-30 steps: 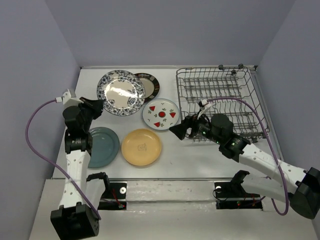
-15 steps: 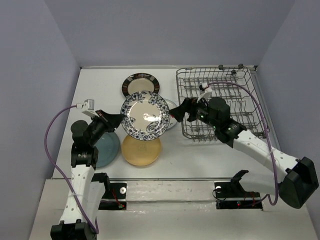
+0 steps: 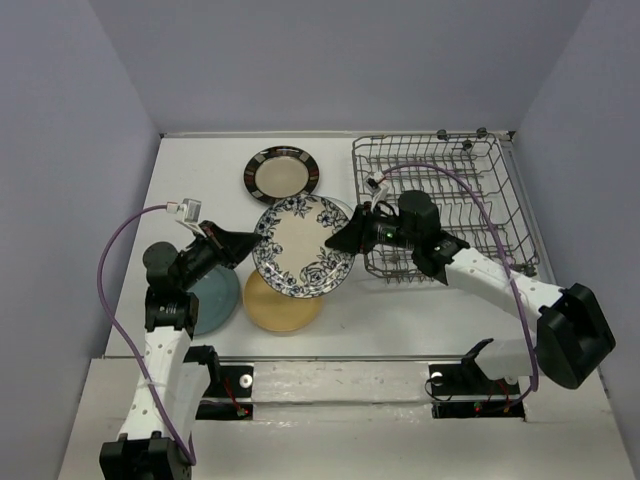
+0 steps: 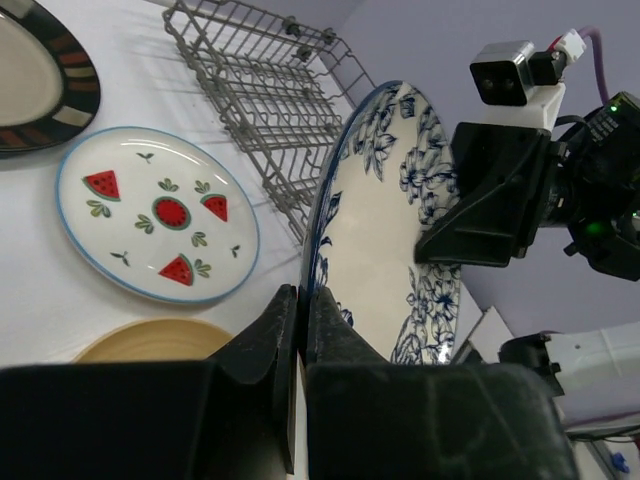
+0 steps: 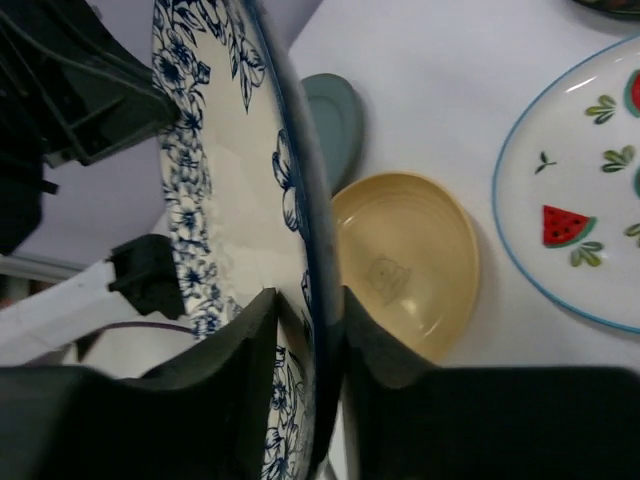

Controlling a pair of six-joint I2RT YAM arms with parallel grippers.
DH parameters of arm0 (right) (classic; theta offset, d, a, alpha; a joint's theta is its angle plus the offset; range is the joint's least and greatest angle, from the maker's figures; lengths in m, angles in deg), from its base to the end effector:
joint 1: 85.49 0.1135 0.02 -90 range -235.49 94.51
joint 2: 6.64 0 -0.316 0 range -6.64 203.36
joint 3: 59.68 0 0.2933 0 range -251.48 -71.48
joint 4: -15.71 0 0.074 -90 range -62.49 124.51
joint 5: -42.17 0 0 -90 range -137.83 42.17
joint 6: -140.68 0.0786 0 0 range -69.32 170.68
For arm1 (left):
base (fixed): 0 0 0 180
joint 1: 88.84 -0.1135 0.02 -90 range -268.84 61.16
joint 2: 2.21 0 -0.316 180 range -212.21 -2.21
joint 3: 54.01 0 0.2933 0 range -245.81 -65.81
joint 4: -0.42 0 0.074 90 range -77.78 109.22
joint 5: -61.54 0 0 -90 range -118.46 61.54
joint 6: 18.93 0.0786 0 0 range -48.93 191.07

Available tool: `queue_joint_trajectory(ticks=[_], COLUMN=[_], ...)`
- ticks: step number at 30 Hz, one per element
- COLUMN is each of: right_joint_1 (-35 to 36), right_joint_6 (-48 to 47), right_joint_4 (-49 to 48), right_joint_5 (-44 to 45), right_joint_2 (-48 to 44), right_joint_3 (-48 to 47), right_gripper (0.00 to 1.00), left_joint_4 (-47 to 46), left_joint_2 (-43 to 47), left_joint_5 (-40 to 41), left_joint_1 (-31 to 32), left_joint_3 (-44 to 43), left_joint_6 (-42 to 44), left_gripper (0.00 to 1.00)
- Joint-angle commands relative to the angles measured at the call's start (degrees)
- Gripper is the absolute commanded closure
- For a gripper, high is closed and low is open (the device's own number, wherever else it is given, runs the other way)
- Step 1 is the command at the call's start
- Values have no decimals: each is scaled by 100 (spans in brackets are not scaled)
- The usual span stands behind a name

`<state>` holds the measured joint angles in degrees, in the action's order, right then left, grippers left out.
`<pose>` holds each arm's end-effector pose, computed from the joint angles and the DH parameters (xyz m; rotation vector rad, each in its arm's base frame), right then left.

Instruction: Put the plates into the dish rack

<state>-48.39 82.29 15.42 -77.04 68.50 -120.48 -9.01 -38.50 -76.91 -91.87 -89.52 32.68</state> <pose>0.2652 0.2486 0.3117 -0.4892 1.9272 1.2774 0.1861 -0.0491 0.3155 0.1893 1.5582 -1.0876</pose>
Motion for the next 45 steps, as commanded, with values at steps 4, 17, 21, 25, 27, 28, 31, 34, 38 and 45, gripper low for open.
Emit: queue_joint_trajectory(ticks=[4, 17, 21, 25, 27, 28, 31, 34, 38, 45], right_joint_1=[-501, -3178, -3928, -4571, -4572, -4572, -4703, -4835, -5020, -5020], right_joint_6=[1556, 1717, 849, -171, -1041, -1287, -2175, -2633, -3343, -3952], right_joint_4=[-2408, -1806, -980, -829, -978, -987, -979, -961, -900, -715], right_joint_5=[-1815, -790, 536, 2382, 3156, 3315, 3808, 4037, 3985, 4038], right_joint_2=[563, -719, -833, -948, -712, -589, -176, 45, 229, 335], right_joint_3=[187, -215, -620, -831, -1041, -1138, -1393, -1464, -1385, -1201], right_gripper=[93, 93, 93, 93, 93, 93, 93, 93, 93, 93], left_joint_4=[-857, 2008, 2035, 2439, 2554, 2563, 2572, 2615, 2642, 2712], left_joint_2=[184, 280, 377, 640, 825, 887, 1071, 1186, 1291, 1335], left_joint_5=[-367, 1249, 1057, 1285, 1583, 1636, 1751, 1917, 2049, 2287], left_joint_1=[127, 979, 1339, 1752, 2068, 2165, 2473, 2727, 2930, 3150], left_joint_3=[-328, -1084, -1022, -1101, -1110, -1101, -1075, -1084, -1066, -1084], left_joint_6=[-248, 1606, 1659, 1949, 2011, 2020, 2002, 1985, 1958, 1932], left_gripper=[90, 1, 1, 1, 1, 1, 1, 1, 1, 1])
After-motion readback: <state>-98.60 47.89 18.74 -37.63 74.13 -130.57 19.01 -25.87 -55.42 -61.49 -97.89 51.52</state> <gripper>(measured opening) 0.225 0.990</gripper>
